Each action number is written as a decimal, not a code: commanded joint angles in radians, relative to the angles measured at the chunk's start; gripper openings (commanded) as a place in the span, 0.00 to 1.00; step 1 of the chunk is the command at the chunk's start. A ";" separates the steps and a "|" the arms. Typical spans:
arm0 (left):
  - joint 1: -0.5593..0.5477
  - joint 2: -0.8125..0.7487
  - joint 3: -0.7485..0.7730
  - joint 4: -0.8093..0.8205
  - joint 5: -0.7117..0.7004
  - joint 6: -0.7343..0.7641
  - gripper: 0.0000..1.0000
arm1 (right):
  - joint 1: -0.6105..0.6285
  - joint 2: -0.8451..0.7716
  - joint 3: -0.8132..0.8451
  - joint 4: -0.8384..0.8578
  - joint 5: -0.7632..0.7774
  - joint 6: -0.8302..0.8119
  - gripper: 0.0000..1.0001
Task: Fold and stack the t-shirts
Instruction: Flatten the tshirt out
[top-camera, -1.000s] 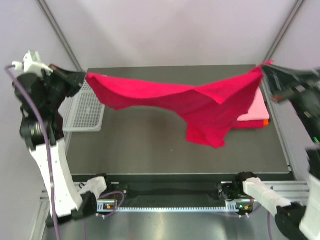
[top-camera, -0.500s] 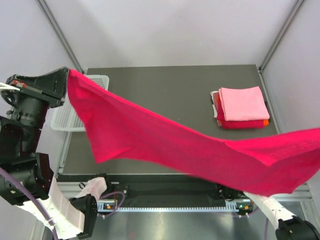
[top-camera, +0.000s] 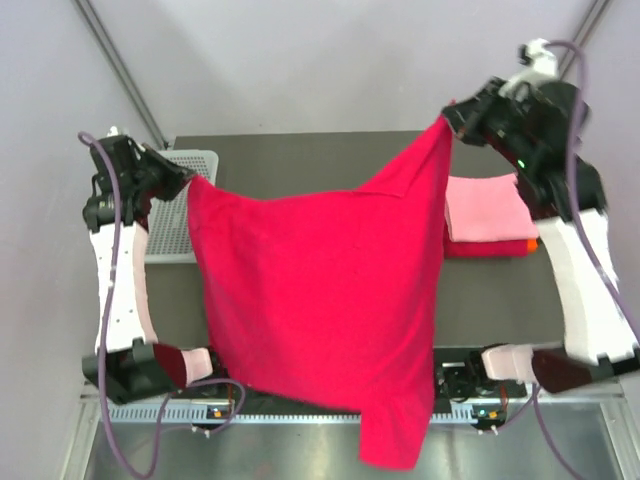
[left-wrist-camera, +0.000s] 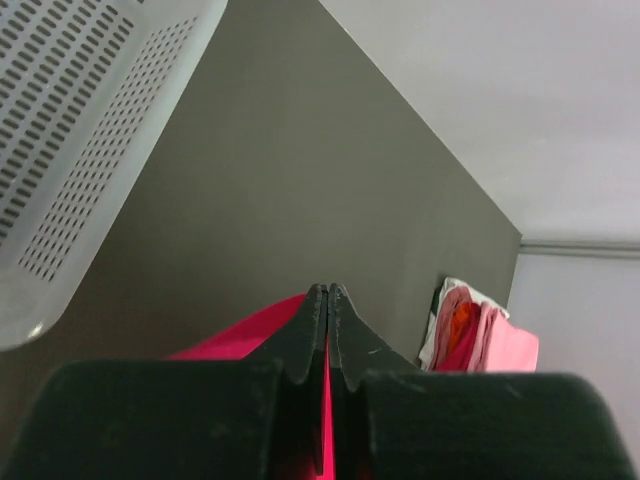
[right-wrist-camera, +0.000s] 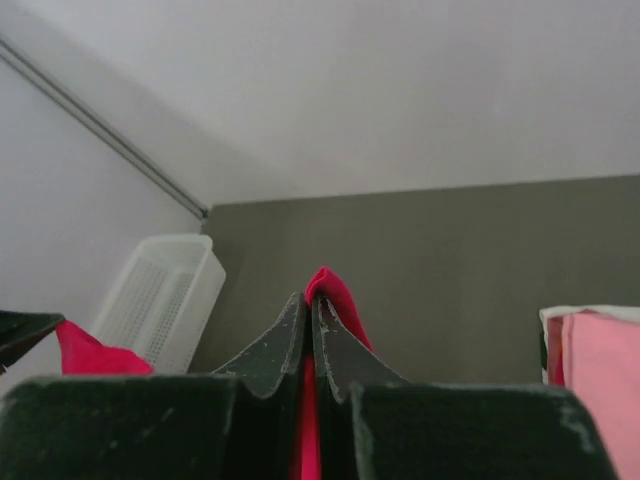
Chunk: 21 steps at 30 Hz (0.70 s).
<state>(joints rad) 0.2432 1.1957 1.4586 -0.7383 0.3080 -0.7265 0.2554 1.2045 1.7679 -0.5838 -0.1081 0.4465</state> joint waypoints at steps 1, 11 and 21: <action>0.002 0.077 0.092 0.266 0.026 -0.074 0.00 | 0.002 0.128 0.233 0.092 -0.045 0.027 0.00; 0.059 0.597 0.863 0.278 0.109 -0.220 0.00 | -0.223 0.540 0.722 0.267 -0.284 0.244 0.00; 0.061 0.434 0.279 0.559 0.175 -0.120 0.00 | -0.232 0.344 0.165 0.479 -0.530 0.242 0.00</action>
<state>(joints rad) 0.3031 1.7142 1.9560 -0.2924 0.4423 -0.8917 0.0170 1.6920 2.1460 -0.2653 -0.5270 0.6689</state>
